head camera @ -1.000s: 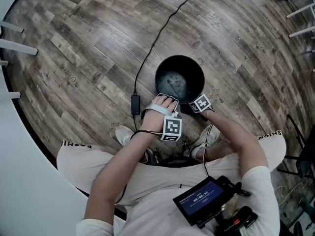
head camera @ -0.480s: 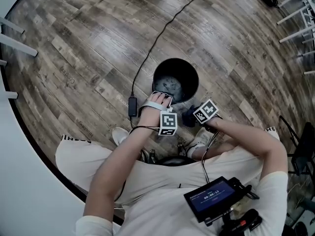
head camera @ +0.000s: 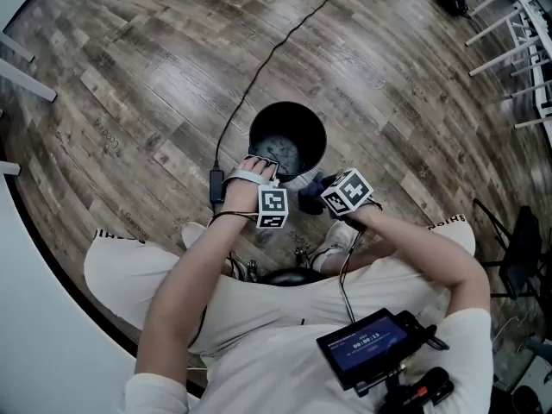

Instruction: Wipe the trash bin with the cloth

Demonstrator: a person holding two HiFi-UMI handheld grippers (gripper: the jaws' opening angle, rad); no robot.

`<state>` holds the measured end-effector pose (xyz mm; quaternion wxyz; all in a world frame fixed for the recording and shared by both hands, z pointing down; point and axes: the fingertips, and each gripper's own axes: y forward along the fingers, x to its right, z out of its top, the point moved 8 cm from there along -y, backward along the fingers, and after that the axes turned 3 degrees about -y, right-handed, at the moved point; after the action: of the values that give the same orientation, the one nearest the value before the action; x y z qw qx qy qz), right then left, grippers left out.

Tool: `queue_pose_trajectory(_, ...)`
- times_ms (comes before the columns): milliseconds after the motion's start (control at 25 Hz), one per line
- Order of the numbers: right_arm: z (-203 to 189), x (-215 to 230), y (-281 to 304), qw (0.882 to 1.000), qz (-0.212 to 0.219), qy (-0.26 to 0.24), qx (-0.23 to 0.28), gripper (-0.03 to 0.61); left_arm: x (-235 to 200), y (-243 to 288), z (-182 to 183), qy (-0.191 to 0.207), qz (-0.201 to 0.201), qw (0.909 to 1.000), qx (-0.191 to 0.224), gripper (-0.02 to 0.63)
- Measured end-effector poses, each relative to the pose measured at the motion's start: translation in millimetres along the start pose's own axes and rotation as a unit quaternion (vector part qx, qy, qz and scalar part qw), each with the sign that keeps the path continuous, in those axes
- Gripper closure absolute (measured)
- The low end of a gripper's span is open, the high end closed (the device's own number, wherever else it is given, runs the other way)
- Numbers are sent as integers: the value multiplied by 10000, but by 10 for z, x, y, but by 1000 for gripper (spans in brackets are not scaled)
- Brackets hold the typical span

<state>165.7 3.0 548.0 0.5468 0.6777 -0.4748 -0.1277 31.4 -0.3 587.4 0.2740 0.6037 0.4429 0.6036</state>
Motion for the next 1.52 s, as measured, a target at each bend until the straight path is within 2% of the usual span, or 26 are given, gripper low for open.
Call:
queue_pose_trajectory(120,3,131,7,9995,-64,296,126,482,16,-8,22,94,-1,10000,14,477)
queue_pose_trajectory(200,68,206,5,9993,-171,286,169,482,25,-15,27,148,5,9999,24,480)
queue_pose_trajectory(520,96,487,311,9971,-436,-587,-204,482,46,-30,107,440,44,9990,62,492)
queue_pose_trajectory(840,-185,878,942,9975,-341,-613,-25,482,15,-25,135,449,52,9989,106,497)
queue_pose_trajectory(1160,-457,1253,1589,9938,-473,-974,-261,482,0,-18,182,456,-37,9988,189,500)
queue_pose_trajectory(1280,-512,1278,1732,9933,-671,-903,-273,479,-11,-17,170,462,-43,9987,211,500)
queue_pose_trajectory(1400,-563,1291,1822,9941,-897,-587,-143,479,-11,-10,184,454,-54,9987,216,500)
queue_pose_trajectory(1520,-582,1317,1878,9953,-837,-482,94,479,-27,3,181,430,-49,9988,216,499)
